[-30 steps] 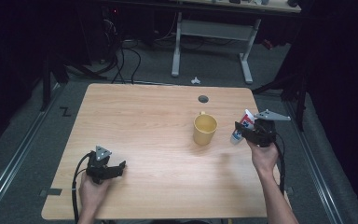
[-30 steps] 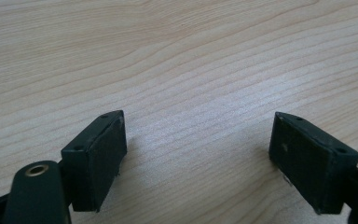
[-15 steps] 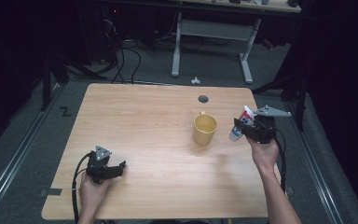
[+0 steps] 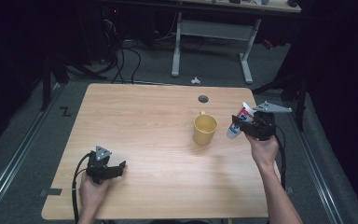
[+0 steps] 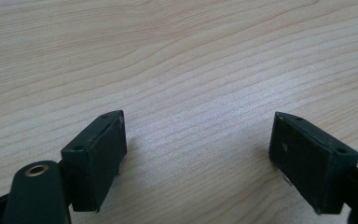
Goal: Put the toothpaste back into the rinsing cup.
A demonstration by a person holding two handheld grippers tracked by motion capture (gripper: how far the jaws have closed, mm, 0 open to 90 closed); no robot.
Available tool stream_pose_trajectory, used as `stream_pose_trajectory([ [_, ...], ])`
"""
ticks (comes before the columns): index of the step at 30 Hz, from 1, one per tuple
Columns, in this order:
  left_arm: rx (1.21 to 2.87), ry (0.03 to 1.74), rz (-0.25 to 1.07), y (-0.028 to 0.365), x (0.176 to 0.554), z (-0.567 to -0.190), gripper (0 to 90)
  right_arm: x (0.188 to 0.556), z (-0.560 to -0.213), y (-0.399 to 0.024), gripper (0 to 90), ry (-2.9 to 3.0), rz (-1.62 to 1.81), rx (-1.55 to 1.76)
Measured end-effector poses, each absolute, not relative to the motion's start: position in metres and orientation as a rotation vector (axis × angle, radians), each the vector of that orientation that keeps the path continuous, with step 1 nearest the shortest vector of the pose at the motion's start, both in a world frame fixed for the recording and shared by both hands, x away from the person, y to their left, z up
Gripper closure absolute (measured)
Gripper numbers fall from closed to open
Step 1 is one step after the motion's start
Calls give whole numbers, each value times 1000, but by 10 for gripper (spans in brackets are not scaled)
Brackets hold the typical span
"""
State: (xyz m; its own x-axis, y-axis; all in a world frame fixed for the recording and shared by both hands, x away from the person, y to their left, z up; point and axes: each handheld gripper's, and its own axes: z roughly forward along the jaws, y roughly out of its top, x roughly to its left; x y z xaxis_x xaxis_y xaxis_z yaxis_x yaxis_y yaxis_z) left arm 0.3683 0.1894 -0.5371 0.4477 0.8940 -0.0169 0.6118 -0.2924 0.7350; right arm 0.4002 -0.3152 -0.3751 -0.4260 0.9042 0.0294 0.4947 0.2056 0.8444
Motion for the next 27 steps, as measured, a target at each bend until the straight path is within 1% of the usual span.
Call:
stream_pose_trajectory([
  [27,2020,1257,531,189,368,-537,194,410,-358,-293,678,2054,1171,1226],
])
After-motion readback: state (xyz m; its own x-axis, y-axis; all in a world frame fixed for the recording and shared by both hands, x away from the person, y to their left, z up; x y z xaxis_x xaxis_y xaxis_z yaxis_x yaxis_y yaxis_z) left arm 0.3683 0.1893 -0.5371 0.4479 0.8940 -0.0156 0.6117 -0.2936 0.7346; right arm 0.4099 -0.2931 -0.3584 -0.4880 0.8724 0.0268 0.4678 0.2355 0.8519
